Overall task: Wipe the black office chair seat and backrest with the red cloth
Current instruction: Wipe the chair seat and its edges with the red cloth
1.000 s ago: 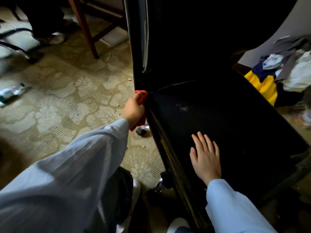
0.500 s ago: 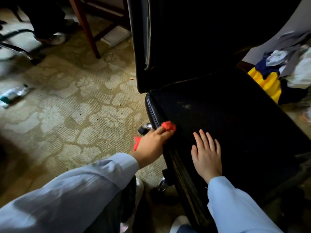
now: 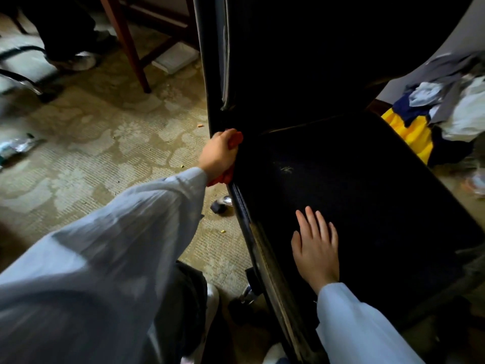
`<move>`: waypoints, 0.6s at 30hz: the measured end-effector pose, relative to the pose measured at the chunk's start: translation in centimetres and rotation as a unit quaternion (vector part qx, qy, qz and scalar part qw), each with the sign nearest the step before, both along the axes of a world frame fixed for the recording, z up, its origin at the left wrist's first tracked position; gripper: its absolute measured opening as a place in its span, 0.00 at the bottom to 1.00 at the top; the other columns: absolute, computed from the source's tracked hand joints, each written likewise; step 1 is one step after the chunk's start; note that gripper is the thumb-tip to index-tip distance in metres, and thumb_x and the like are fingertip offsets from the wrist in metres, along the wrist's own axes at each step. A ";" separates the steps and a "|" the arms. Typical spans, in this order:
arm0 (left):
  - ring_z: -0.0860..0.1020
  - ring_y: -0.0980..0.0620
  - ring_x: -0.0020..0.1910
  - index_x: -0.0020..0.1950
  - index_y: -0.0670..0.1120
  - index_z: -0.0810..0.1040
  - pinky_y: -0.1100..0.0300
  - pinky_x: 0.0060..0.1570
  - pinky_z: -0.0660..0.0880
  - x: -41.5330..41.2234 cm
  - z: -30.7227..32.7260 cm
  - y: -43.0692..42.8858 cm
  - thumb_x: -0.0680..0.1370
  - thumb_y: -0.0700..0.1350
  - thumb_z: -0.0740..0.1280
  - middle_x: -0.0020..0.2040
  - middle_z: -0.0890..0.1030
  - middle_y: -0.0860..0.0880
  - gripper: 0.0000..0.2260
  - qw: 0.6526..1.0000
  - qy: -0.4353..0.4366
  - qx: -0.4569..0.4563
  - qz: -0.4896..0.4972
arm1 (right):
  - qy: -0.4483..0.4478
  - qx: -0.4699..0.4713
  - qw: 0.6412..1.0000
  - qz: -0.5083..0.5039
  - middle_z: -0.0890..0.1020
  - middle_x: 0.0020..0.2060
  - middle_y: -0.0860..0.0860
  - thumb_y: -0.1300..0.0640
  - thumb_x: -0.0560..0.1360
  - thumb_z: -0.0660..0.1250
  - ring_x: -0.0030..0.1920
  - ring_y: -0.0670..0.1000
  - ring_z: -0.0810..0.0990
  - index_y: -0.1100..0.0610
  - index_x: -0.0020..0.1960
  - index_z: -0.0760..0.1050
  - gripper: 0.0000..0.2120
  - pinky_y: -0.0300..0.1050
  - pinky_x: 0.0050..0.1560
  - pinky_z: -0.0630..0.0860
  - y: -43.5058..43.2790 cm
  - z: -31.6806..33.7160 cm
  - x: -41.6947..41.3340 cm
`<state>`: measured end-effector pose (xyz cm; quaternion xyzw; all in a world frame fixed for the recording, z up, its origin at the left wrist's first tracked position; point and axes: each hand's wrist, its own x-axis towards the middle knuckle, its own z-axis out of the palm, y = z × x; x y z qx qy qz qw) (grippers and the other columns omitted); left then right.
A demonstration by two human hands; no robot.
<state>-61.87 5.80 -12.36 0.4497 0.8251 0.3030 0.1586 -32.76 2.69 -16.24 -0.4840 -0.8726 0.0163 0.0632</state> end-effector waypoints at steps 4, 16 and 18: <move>0.74 0.37 0.56 0.66 0.51 0.73 0.53 0.52 0.71 2.9 -0.8 1.4 0.79 0.46 0.61 0.63 0.74 0.43 0.16 0.994 0.091 -0.044 -0.036 | 0.001 0.005 1.000 -0.009 0.73 0.67 0.54 0.50 0.76 0.50 0.67 0.56 0.72 0.55 0.67 0.70 0.24 0.58 0.65 0.66 0.0 -0.2 -0.4; 0.77 0.47 0.52 0.64 0.54 0.74 0.57 0.54 0.72 9.8 -0.9 -5.1 0.74 0.40 0.64 0.61 0.77 0.52 0.19 0.924 0.130 -0.013 -0.359 | 0.025 0.021 0.999 -0.017 0.76 0.64 0.57 0.51 0.74 0.52 0.64 0.58 0.74 0.59 0.62 0.75 0.23 0.55 0.63 0.59 0.1 -0.3 -1.5; 0.76 0.55 0.54 0.61 0.53 0.77 0.68 0.54 0.69 8.8 0.1 -5.6 0.76 0.40 0.64 0.57 0.79 0.53 0.15 0.929 0.027 0.008 -0.370 | 0.025 0.022 0.999 -0.017 0.76 0.64 0.57 0.51 0.74 0.52 0.64 0.58 0.74 0.59 0.62 0.75 0.23 0.55 0.64 0.58 0.0 -0.3 -1.4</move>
